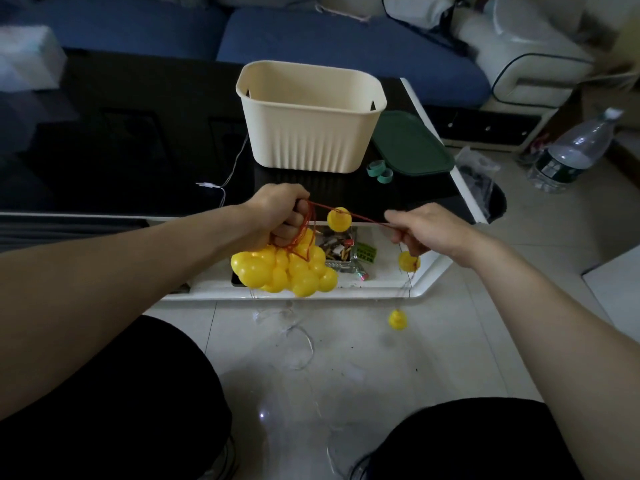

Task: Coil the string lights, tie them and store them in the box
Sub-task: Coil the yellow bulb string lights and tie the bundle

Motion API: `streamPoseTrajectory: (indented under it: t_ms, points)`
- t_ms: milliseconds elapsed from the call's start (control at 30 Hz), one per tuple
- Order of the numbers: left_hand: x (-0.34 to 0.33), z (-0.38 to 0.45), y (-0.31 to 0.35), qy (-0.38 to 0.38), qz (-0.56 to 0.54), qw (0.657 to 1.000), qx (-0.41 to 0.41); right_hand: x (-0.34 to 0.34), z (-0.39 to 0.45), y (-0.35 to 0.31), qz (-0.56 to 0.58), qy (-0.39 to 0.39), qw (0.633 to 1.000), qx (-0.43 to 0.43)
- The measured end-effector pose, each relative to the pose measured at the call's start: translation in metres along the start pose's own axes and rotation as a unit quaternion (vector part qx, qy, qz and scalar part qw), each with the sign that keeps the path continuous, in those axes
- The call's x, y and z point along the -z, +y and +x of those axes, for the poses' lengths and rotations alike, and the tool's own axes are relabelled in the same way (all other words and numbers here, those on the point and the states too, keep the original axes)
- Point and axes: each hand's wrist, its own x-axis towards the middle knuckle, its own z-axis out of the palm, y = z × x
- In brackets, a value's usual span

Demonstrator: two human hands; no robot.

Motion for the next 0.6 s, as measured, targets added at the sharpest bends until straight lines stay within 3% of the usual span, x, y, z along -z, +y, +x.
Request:
streamPoseTrajectory:
  t_ms: [267, 433, 600]
  points:
    - [0.004, 0.004, -0.002, -0.013, -0.143, 0.988, 0.049, -0.022, -0.01, -0.022, -0.086, -0.065, 0.99, 0.088]
    - [-0.004, 0.001, 0.003, -0.038, -0.206, 0.977, 0.04, -0.043, -0.022, -0.047, -0.149, -0.106, 0.973, 0.14]
    - [-0.014, -0.007, 0.008, -0.102, -0.275, 0.956, 0.012, -0.054, -0.023, -0.054, -0.183, -0.125, 0.965, 0.138]
